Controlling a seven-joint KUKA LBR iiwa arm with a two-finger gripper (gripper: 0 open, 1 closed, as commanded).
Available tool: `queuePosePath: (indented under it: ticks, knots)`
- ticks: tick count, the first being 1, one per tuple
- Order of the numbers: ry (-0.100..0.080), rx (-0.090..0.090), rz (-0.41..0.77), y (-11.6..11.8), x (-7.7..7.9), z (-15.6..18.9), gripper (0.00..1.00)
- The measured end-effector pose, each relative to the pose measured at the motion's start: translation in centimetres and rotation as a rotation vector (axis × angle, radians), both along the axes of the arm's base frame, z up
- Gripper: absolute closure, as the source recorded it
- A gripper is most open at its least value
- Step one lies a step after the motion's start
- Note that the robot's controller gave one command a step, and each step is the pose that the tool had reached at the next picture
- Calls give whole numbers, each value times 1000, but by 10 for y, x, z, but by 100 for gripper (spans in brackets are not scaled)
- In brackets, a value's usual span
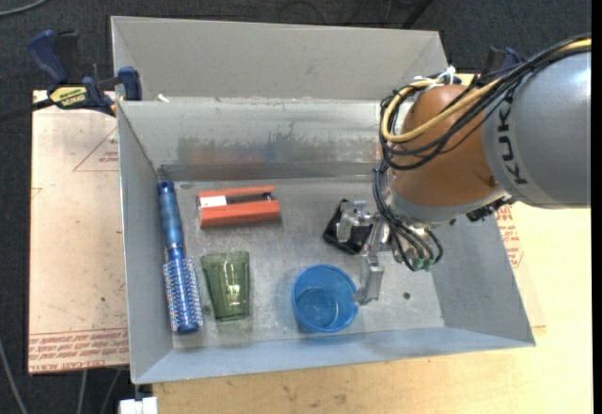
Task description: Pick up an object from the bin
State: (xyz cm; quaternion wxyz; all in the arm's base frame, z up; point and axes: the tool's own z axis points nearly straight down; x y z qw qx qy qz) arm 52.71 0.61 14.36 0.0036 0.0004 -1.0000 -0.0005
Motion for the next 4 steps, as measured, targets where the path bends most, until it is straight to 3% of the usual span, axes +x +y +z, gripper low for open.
queuePosePath:
  ticks: [1,2,3,4]
  knots:
    - [-8,0,0,0,2,4,0]
    - [-13,0,116,2,3,-10,0]
    - [-11,1,377,19,-20,-52,0]
    - [-20,1,-21,35,-30,-71,100]
